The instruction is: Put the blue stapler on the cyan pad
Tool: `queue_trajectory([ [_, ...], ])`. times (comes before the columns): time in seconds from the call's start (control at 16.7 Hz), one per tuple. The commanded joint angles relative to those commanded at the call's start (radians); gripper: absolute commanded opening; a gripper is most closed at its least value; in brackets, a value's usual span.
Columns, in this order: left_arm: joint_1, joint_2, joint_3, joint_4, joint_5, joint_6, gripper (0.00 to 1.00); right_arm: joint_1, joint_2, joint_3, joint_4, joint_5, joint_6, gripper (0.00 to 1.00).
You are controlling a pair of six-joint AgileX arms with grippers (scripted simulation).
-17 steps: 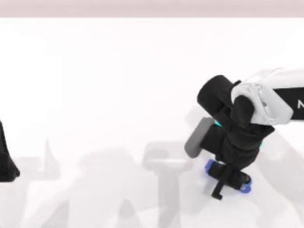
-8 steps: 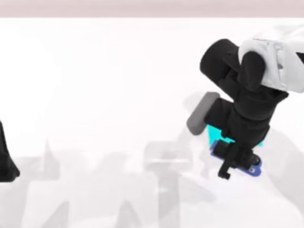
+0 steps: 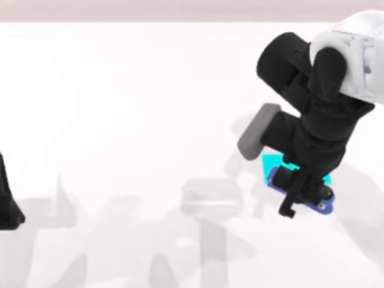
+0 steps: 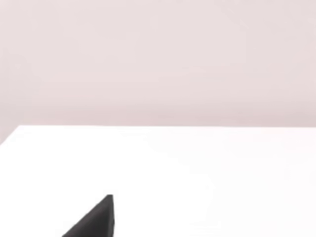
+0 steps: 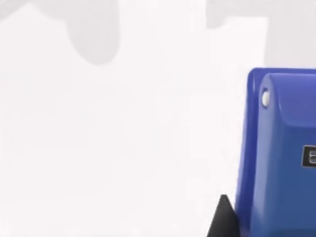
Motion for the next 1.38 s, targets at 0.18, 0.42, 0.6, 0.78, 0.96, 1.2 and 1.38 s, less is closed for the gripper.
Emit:
queue_trajectory([
  [0.18,0.0,0.0,0.0,0.0,0.0,0.0,1.0,-0.017,0.038,0.052,-0.018,-0.001,-0.068,0.0],
  [0.42,0.0,0.0,0.0,0.0,0.0,0.0,1.0,-0.074,0.14,0.187,-0.067,-0.003,-0.282,0.0],
  [0.6,0.0,0.0,0.0,0.0,0.0,0.0,1.0,-0.128,0.228,0.303,-0.11,-0.005,-0.488,0.0],
  [0.78,0.0,0.0,0.0,0.0,0.0,0.0,1.0,-0.178,0.301,0.407,-0.143,-0.007,-0.674,0.0],
  [0.96,0.0,0.0,0.0,0.0,0.0,0.0,1.0,-0.212,0.337,0.47,-0.156,-0.009,-0.775,0.0],
  [1.2,0.0,0.0,0.0,0.0,0.0,0.0,1.0,-0.218,0.341,0.48,-0.157,-0.009,-0.789,0.0],
  [1.38,0.0,0.0,0.0,0.0,0.0,0.0,1.0,-0.213,0.34,0.463,-0.139,-0.009,-0.786,0.0],
])
